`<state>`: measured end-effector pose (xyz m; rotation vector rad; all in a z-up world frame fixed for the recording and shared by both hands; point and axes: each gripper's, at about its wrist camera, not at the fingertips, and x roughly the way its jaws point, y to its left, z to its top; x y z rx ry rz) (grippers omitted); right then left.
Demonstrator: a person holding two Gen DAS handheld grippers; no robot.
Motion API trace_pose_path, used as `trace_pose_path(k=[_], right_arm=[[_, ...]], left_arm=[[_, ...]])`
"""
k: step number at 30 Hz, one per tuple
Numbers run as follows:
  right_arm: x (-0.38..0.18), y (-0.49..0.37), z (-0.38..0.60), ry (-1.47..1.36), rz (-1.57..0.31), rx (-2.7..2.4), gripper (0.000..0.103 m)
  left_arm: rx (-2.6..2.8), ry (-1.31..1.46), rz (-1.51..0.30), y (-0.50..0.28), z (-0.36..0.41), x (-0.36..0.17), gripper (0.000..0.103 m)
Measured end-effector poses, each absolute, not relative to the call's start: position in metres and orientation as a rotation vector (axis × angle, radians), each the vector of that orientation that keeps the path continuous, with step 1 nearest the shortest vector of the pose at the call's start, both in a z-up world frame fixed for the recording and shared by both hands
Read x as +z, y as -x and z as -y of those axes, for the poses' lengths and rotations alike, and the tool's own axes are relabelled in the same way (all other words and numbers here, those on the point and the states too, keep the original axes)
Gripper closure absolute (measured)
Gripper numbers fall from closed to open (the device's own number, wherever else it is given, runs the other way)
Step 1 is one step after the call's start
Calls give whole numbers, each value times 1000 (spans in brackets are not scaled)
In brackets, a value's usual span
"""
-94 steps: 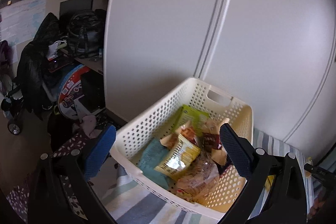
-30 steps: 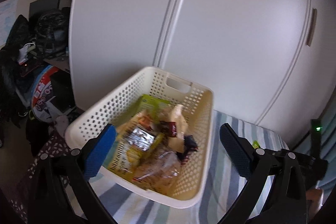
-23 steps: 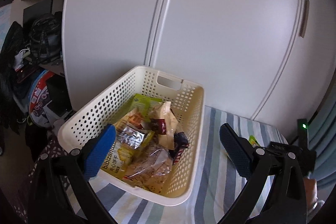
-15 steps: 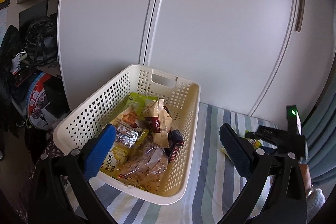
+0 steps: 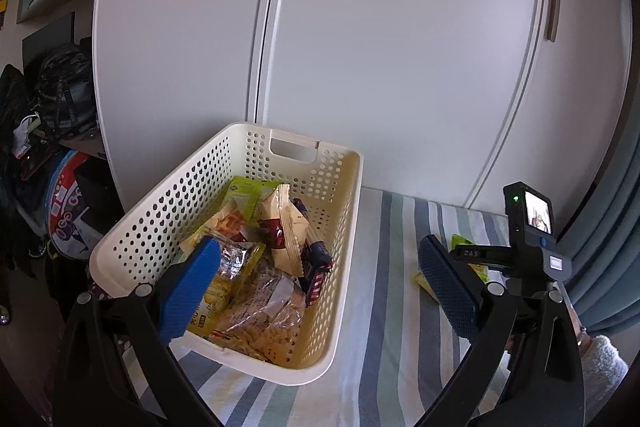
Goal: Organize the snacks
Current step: 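Move the left tool to the yellow wrapped bar and close on it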
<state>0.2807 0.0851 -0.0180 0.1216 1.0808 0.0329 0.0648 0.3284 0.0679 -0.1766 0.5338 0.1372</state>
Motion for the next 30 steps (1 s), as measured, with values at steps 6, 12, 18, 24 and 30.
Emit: trace_pose_path(k=[6, 12, 18, 24, 30], right_arm=[[-17, -254, -71, -99, -1095, 63, 39], [-15, -222, -71, -91, -1115, 134, 39], [-12, -194, -54, -132, -1107, 131, 39], [-15, -169, -23, -213, -1064, 84, 40], [-15, -167, -2, -292, -1014, 66, 42]], left_arm=[[133, 166, -534, -65, -325, 68, 3], [119, 151, -542, -65, -317, 67, 3], [50, 103, -571, -71, -289, 65, 3], [-22, -20, -623, -87, -243, 61, 3], [-144, -46, -742, -120, -206, 47, 3]])
